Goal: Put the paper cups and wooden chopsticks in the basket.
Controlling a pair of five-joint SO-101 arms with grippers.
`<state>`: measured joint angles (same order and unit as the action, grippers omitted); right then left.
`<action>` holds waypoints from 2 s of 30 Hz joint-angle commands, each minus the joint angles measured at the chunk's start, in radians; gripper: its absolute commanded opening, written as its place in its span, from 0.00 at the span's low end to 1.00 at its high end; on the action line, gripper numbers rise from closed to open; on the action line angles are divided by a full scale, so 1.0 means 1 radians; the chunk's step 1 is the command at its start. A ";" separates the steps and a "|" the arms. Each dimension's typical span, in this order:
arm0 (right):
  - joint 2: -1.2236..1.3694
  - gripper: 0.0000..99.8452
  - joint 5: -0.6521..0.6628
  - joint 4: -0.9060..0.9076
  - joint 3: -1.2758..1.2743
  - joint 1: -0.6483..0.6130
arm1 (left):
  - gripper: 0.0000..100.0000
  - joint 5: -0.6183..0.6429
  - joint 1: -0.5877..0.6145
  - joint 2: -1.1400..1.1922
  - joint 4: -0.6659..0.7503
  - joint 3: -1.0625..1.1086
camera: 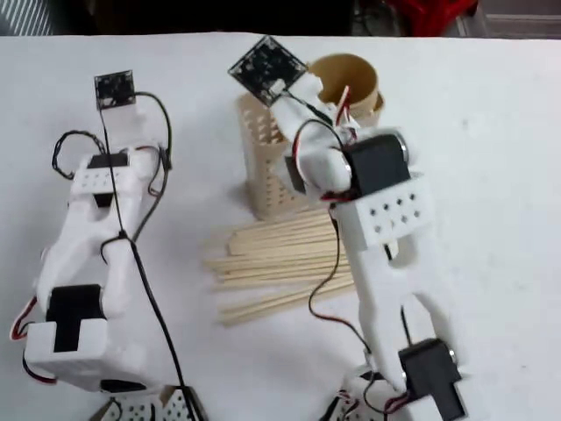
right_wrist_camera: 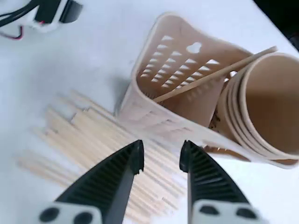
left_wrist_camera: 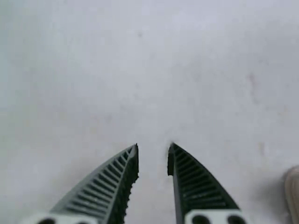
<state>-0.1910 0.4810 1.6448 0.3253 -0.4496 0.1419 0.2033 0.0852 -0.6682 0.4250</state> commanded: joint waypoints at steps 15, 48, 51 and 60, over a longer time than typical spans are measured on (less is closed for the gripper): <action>-0.328 0.14 0.402 0.042 -0.637 -0.384 | 0.13 -0.009 0.013 -0.007 0.025 -0.012; -0.326 0.12 0.347 -0.759 -1.344 -0.200 | 0.13 -0.009 0.008 -0.007 0.025 -0.015; -0.337 0.12 0.362 -0.691 -1.339 -0.209 | 0.13 -0.009 0.008 -0.007 0.025 -0.015; -0.354 0.12 0.482 -0.575 -1.378 -0.335 | 0.13 -0.009 0.008 -0.007 0.025 -0.015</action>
<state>-0.5378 0.9444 1.0894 -1.0495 -0.7610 0.1419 0.2033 0.0852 -0.6682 0.4250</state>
